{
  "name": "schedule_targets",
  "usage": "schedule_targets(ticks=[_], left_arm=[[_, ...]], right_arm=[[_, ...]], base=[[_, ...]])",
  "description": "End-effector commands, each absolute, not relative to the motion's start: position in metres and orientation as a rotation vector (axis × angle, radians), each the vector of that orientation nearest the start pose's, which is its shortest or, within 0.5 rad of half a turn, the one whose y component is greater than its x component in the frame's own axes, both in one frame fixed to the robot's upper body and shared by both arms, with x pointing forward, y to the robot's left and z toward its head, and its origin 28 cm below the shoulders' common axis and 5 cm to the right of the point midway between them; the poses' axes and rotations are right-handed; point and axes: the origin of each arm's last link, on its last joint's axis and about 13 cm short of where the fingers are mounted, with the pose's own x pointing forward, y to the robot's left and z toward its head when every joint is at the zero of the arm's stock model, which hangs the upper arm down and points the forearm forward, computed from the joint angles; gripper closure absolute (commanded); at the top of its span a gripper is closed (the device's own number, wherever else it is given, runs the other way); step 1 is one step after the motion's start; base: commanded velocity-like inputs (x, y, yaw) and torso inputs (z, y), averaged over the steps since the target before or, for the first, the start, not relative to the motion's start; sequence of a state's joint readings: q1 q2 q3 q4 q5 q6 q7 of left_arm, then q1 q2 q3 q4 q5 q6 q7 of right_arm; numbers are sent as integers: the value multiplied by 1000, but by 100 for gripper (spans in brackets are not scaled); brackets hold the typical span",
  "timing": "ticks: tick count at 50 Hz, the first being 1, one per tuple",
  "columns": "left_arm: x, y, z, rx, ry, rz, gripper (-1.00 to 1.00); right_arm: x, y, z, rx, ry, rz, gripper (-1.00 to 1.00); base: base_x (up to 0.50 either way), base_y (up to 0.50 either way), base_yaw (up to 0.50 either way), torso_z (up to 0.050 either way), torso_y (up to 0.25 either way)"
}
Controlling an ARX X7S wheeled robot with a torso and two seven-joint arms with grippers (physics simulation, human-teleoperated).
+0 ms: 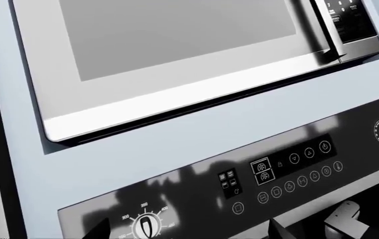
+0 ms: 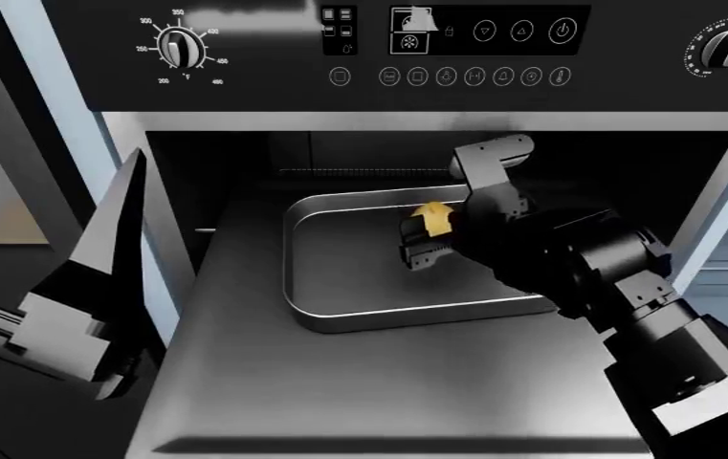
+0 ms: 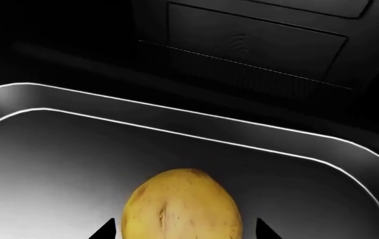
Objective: Pick the potato from the top rack in the oven and place it on the plate on the counter.
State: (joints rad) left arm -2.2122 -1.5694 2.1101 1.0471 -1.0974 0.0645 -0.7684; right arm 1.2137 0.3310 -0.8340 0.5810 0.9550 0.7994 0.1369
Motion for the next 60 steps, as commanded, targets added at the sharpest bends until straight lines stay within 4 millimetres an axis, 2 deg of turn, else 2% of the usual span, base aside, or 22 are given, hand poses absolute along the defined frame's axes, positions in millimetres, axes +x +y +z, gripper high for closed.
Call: schedule_targets(ticks=[1,9,10,29,43,60], left_arm=[[127,263,276,257,-513,-276,-100],[127,263,275,257,-513,-275,-100],[127,263,275,257,-514,-276,-100],[127,263,278,261,-518,-282,-100],[127,264,277,261,-514,-278,-100],[127,264,279,262,-515,-282,-100]], right_arm=[[383,-99,184,-124,520,309,-100],[384,-100,182,-122,527,305,-100],[384,-100,183,-123,525,307,100],[381,-103,185,-103,506,308,100],[372,-102,210,-105,411,352,100],[368,-104,214,-115,402,374,100]], base=[[0,0,0,0,0],[0,0,0,0,0],[0,0,0,0,0],[0,0,0,0,0],[0,0,0,0,0],[0,0,0,0,0]])
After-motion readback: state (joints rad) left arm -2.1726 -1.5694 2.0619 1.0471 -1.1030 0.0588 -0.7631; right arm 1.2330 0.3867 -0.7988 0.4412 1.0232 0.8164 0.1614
